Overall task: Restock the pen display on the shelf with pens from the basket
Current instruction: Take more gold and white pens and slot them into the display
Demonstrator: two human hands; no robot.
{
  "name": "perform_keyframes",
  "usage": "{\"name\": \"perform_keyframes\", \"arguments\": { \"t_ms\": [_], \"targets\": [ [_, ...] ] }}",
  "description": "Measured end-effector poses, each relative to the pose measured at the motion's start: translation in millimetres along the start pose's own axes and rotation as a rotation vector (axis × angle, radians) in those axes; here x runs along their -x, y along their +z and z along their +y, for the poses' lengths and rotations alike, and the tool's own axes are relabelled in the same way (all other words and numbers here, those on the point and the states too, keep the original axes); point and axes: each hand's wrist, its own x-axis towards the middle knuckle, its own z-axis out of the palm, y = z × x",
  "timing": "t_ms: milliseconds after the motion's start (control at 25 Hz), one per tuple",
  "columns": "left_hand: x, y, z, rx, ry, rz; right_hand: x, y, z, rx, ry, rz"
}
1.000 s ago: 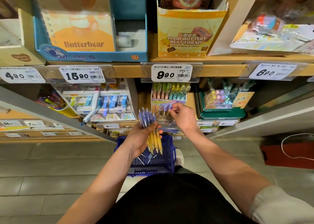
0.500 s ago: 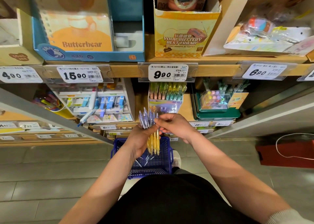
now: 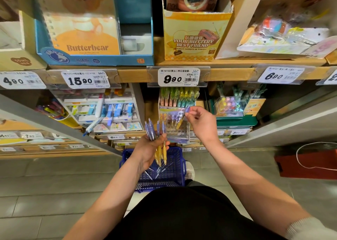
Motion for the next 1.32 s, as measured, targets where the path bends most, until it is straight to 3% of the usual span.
{"name": "perform_keyframes", "arguments": {
  "t_ms": [160, 760, 960, 1160, 1320],
  "targets": [
    [3, -1, 0, 0.005, 0.004, 0.013, 0, 18, 10, 0.091, -0.093, -0.004],
    [6, -4, 7, 0.002, 0.008, 0.021, -4, 47, 22, 0.281, -0.011, -0.132],
    [6, -1, 7, 0.003, 0.011, 0.008, 6, 36, 7, 0.192, 0.009, -0.089],
    [6, 6, 3, -0.031, 0.041, -0.060, 26, 30, -10, -0.195, 0.240, -0.530],
    [6, 8, 0, -0.036, 0.037, -0.061, 30, 29, -1, -0.252, 0.295, -0.449]
  ]
}}
